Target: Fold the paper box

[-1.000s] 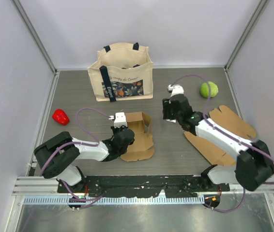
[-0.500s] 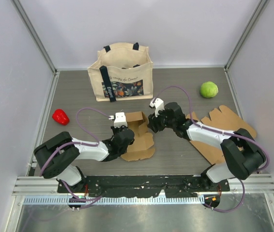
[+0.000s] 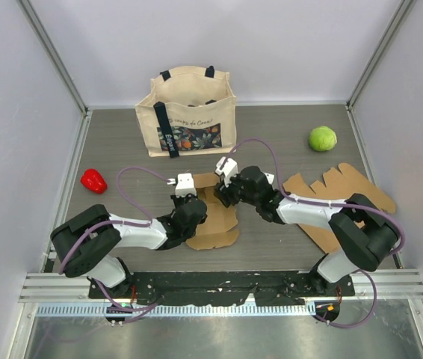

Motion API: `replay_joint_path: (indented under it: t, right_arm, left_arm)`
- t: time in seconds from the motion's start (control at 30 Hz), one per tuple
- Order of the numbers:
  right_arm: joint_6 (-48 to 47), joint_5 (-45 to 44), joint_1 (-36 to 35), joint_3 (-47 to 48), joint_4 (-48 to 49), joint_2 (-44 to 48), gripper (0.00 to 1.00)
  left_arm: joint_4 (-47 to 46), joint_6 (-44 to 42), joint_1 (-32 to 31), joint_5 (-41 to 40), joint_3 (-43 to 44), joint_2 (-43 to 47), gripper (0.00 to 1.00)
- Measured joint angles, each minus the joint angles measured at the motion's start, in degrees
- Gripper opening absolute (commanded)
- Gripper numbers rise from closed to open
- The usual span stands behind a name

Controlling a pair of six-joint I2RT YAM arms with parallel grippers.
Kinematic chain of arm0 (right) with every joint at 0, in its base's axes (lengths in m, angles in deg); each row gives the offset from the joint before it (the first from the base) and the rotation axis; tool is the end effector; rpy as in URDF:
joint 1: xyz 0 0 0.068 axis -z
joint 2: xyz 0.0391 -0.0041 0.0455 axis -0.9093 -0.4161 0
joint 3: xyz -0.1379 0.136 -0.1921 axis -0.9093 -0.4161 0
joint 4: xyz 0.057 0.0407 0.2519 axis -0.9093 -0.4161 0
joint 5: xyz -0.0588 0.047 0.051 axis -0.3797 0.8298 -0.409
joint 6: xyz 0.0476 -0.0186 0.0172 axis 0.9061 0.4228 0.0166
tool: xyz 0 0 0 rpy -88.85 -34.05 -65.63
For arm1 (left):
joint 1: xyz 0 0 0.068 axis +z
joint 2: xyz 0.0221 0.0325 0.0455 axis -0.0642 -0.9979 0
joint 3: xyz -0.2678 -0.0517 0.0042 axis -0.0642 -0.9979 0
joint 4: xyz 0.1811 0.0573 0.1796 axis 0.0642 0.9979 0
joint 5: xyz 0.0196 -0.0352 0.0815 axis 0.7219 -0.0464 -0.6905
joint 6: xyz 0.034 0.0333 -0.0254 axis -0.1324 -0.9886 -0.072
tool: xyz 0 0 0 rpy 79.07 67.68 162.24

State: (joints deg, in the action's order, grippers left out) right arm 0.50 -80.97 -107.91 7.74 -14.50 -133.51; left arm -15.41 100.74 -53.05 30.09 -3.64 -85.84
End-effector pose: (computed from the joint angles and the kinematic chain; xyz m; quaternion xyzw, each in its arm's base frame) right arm 0.2294 0.2167 0.1924 -0.4036 0.7451 0.2069 0.4890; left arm 0.1723 -0.2101 0.1574 -0.0710 0.7944 -0.0462 0.6015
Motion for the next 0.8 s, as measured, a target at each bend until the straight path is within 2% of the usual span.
replay_joint_path:
  t: [0.23, 0.57, 0.67, 0.8]
  right_arm:
    - [-1.4, -11.1, -4.5, -1.3, 8.9, -3.8, 0.52]
    - [-2.4, -36.8, -11.9, -1.6, 20.3, -13.1, 0.48]
    - [-1.4, -41.0, -12.2, -1.6, 23.0, -14.9, 0.48]
    - [-0.1, -46.3, -13.0, 0.0, 25.3, -17.9, 0.43]
  left_arm:
    - [0.0, 0.0, 0.0, 0.0, 0.0, 0.0, 0.0]
    - [-0.1, 0.0, 0.0, 0.4, 0.0, 0.0, 0.0]
    - [-0.1, 0.0, 0.0, 0.4, 0.1, 0.0, 0.0]
    - [-0.1, 0.0, 0.0, 0.4, 0.1, 0.0, 0.0]
